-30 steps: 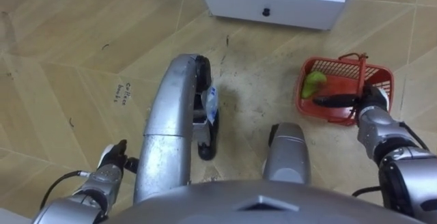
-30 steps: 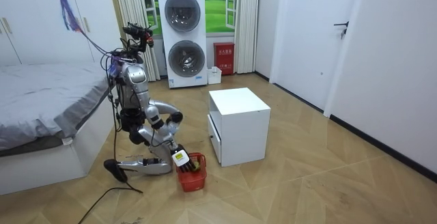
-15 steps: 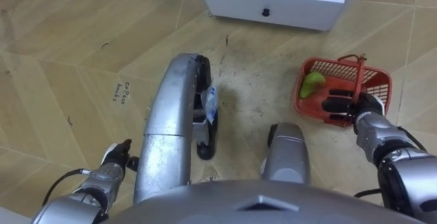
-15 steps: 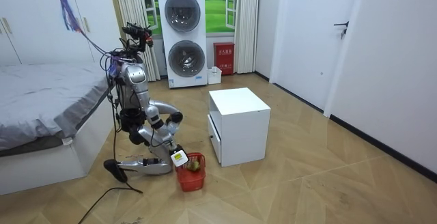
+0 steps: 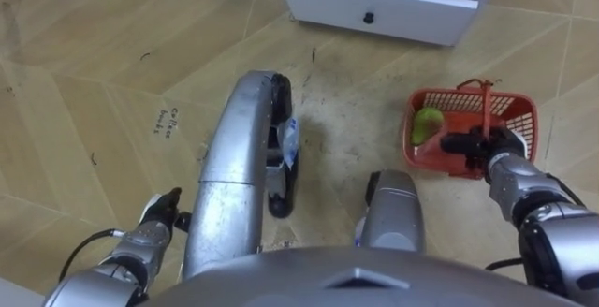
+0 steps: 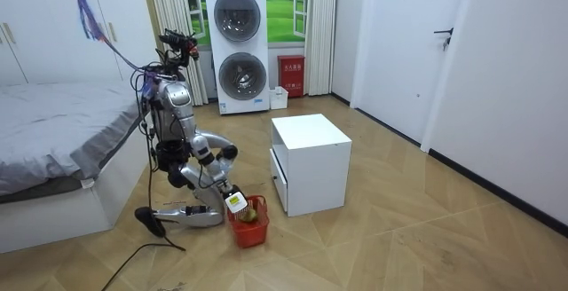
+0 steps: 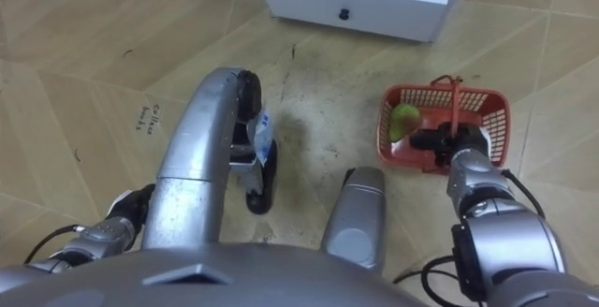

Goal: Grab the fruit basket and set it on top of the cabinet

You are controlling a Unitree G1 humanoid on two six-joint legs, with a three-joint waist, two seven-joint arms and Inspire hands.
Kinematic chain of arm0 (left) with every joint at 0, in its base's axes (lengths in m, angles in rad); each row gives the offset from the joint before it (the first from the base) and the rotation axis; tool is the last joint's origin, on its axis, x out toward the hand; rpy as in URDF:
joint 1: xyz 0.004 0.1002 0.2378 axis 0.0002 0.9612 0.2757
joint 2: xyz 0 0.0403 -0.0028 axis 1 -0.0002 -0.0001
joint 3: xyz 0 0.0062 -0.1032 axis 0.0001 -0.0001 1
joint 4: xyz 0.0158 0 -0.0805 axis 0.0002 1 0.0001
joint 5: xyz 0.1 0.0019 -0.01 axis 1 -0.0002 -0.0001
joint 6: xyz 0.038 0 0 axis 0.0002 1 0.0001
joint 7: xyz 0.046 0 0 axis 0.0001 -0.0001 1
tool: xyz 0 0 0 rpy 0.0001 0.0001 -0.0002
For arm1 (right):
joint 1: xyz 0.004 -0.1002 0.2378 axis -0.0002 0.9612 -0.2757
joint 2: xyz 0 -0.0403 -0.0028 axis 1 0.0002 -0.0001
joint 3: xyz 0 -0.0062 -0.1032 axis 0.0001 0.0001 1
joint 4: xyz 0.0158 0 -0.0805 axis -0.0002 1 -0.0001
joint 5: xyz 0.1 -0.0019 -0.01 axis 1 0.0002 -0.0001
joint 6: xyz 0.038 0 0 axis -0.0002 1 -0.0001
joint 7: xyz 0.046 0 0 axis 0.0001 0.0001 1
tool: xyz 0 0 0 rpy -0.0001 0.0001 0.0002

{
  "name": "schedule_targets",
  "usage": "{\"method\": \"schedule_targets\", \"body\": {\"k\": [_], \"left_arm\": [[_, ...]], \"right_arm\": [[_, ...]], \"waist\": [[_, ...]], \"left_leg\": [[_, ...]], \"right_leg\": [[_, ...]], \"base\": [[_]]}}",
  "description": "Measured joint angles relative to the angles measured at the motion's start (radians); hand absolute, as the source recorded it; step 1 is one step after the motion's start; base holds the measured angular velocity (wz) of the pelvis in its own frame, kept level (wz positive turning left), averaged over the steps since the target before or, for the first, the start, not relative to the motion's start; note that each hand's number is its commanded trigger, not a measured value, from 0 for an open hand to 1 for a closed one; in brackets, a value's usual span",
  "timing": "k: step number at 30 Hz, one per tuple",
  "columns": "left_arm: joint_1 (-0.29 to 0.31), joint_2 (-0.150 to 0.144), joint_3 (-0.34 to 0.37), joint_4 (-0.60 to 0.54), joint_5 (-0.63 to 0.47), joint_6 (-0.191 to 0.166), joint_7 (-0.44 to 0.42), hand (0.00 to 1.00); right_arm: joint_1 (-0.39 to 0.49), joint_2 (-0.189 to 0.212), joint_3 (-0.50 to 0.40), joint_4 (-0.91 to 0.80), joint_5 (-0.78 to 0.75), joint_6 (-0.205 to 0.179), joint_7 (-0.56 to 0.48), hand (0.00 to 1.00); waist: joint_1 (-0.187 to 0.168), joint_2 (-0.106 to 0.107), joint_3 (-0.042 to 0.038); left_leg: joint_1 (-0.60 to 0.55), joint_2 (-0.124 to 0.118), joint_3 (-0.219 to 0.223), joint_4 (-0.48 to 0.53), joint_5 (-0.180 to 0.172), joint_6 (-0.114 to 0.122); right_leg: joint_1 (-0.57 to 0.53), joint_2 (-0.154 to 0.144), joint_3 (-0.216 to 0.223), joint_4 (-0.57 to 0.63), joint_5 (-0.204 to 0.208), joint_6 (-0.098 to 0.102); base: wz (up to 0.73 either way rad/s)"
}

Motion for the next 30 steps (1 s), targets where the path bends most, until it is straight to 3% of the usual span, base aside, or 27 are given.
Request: {"method": "schedule_targets", "body": {"k": [10,13,16,20,22,23,25,26,27,28,29,30], "left_arm": [[-0.036,0.025,0.015,-0.004,0.002,-0.001,-0.007,0.00],[-0.040,0.024,0.046,-0.011,0.003,-0.002,0.011,0.00],[-0.074,0.027,0.056,-0.033,0.006,-0.001,0.040,0.00],[-0.079,0.020,0.072,-0.040,0.000,-0.001,0.064,0.00],[-0.067,0.017,0.092,-0.045,0.000,0.000,0.072,0.00],[-0.054,0.016,0.121,-0.053,-0.002,-0.001,0.077,0.00],[-0.006,0.018,0.135,-0.053,-0.004,-0.002,0.083,0.00],[0.018,0.015,0.126,-0.059,0.003,-0.003,0.081,0.00],[0.016,0.003,0.114,-0.089,0.002,-0.003,0.078,0.00],[0.026,0.011,0.117,-0.111,-0.002,-0.001,0.083,0.00],[0.027,0.013,0.123,-0.115,-0.002,0.003,0.088,0.00],[0.029,0.011,0.127,-0.131,-0.002,0.009,0.103,0.00]], "right_arm": [[-0.012,0.009,0.045,-0.088,-0.112,0.012,-0.019,1.00],[-0.006,0.013,0.044,-0.160,-0.153,0.015,-0.047,1.00],[-0.009,0.020,0.065,-0.249,-0.218,0.019,-0.087,1.00],[-0.007,0.040,0.136,-0.316,-0.284,0.020,-0.096,1.00],[-0.001,0.045,0.154,-0.361,-0.316,0.024,-0.096,1.00],[0.007,0.050,0.154,-0.403,-0.344,0.024,-0.096,1.00],[0.032,0.059,0.163,-0.438,-0.373,0.024,-0.096,1.00],[0.082,0.053,0.148,-0.475,-0.378,0.024,-0.108,1.00],[0.135,0.015,0.114,-0.529,-0.378,0.022,-0.121,1.00],[0.155,0.011,0.092,-0.563,-0.382,0.026,-0.132,1.00],[0.170,0.012,0.088,-0.589,-0.392,0.029,-0.133,1.00],[0.201,0.016,0.077,-0.678,-0.411,0.028,-0.133,1.00]], "waist": [[-0.009,-0.014,0.0002],[-0.029,-0.016,-0.0018],[-0.028,-0.005,-0.0067],[-0.024,0.000,-0.0102],[-0.027,0.008,-0.0148],[-0.027,0.008,-0.0153],[-0.014,0.003,-0.0101],[-0.018,-0.006,-0.0119],[-0.036,-0.010,-0.0358],[-0.024,-0.032,-0.0385],[-0.019,-0.036,-0.0405],[-0.016,-0.036,-0.0404]], "left_leg": [[0.020,-0.002,-0.020,0.045,-0.024,0.035],[0.035,-0.018,-0.031,0.050,-0.031,0.048],[0.057,0.003,-0.049,0.021,-0.033,0.055],[0.139,0.034,-0.062,-0.098,-0.032,0.056],[0.189,0.061,-0.062,-0.190,-0.011,0.059],[0.221,0.076,-0.066,-0.245,0.031,0.076],[0.259,0.106,-0.064,-0.249,0.171,0.120],[0.258,0.057,-0.019,-0.352,0.166,0.114],[0.272,-0.007,0.069,-0.606,0.212,0.139],[0.291,-0.005,0.103,-0.630,0.230,0.203],[0.304,0.004,0.109,-0.651,0.224,0.212],[0.335,0.008,0.102,-0.722,0.224,0.213]], "right_leg": [[0.049,0.021,0.000,-0.009,0.000,0.000],[0.072,0.037,0.007,-0.032,-0.002,-0.003],[0.071,0.090,0.017,-0.107,-0.007,0.002],[0.064,0.101,0.034,-0.281,-0.008,0.003],[0.066,0.101,0.031,-0.421,-0.007,0.004],[0.084,0.102,0.027,-0.534,-0.006,0.006],[0.180,0.122,0.028,-0.742,-0.003,0.011],[0.260,0.119,0.027,-0.867,-0.002,0.013],[0.306,0.120,0.029,-0.968,0.004,0.026],[0.330,0.100,0.024,-1.031,0.018,0.052],[0.333,0.101,0.017,-1.066,0.032,0.062],[0.330,0.103,0.005,-1.134,0.043,0.059]], "base": [[-0.06],[0.00],[-0.15],[-0.54],[-0.67],[-0.88],[-0.82],[0.15],[0.40],[0.41],[-0.19],[-0.29]]}}
